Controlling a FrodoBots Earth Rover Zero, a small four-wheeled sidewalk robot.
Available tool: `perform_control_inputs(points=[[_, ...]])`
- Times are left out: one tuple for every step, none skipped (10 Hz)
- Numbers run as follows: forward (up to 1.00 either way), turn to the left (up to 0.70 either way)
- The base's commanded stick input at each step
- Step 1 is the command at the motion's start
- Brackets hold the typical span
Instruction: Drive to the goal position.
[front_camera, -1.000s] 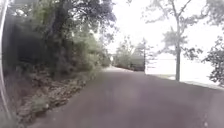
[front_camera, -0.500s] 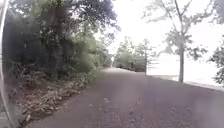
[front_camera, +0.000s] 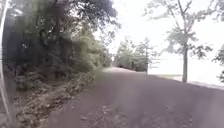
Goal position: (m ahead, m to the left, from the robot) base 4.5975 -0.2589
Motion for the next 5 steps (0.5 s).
perform_control_inputs(points=[[0.7,0.0],[0.7,0.0],[0.7,0.0],[0.7,0.0],[0.7,0.0]])
